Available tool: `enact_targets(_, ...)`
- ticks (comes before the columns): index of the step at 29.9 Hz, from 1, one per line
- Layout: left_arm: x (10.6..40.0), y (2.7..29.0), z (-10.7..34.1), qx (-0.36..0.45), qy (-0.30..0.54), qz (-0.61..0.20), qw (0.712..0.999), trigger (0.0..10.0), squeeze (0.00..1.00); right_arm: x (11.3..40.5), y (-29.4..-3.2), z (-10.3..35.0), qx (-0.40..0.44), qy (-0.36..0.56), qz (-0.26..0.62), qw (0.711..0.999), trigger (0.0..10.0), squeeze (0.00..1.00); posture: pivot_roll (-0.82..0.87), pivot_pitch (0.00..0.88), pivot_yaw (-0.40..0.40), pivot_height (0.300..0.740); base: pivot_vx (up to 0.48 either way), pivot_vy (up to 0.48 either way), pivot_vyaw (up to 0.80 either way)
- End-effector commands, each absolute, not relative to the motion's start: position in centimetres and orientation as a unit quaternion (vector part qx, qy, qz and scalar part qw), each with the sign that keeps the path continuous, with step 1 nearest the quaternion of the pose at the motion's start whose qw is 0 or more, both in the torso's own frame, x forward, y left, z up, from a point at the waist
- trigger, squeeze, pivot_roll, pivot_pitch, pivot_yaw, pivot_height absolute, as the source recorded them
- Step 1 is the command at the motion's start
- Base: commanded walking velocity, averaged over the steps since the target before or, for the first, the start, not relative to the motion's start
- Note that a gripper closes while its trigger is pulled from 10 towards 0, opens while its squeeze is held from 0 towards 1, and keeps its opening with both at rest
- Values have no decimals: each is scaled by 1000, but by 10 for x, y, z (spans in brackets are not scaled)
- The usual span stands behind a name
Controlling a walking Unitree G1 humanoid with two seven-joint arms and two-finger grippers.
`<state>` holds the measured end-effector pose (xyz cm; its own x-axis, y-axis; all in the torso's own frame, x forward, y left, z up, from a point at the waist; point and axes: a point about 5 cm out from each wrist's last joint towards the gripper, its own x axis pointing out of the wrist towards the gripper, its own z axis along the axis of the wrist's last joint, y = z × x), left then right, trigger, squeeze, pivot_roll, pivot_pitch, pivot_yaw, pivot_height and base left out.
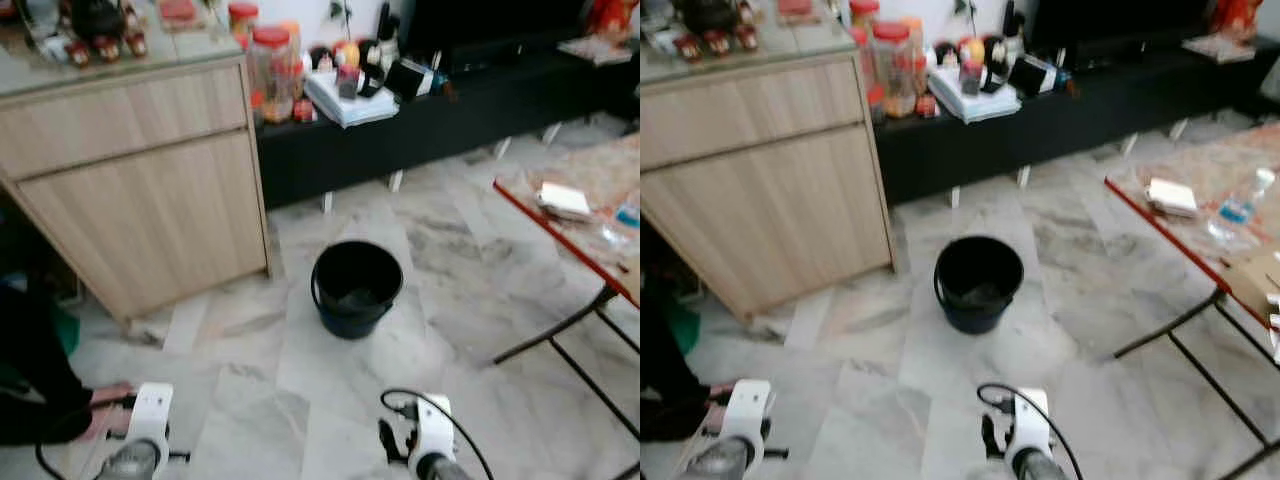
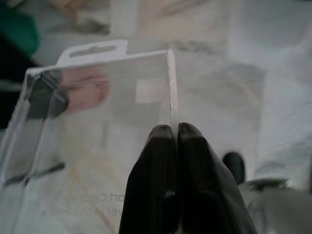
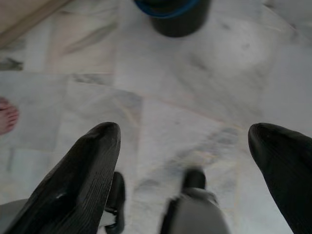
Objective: Picking trash to rubbish bin
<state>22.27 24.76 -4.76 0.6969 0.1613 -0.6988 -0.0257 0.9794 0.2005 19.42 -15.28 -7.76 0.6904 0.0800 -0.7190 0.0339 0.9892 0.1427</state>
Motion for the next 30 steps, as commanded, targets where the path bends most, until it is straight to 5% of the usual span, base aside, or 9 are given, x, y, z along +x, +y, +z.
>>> enact_targets(1,223,239,-50,89,390,39,916,10000,0,191,-162,-79,73,399,-2,914,10000,0,167,122,-32,740,368,0,0)
enact_targets(30,220,242,-51,85,391,47,915,10000,0,186,-156,-82,76,409,7,909,10000,0,176,170,-32,740,372,0,0)
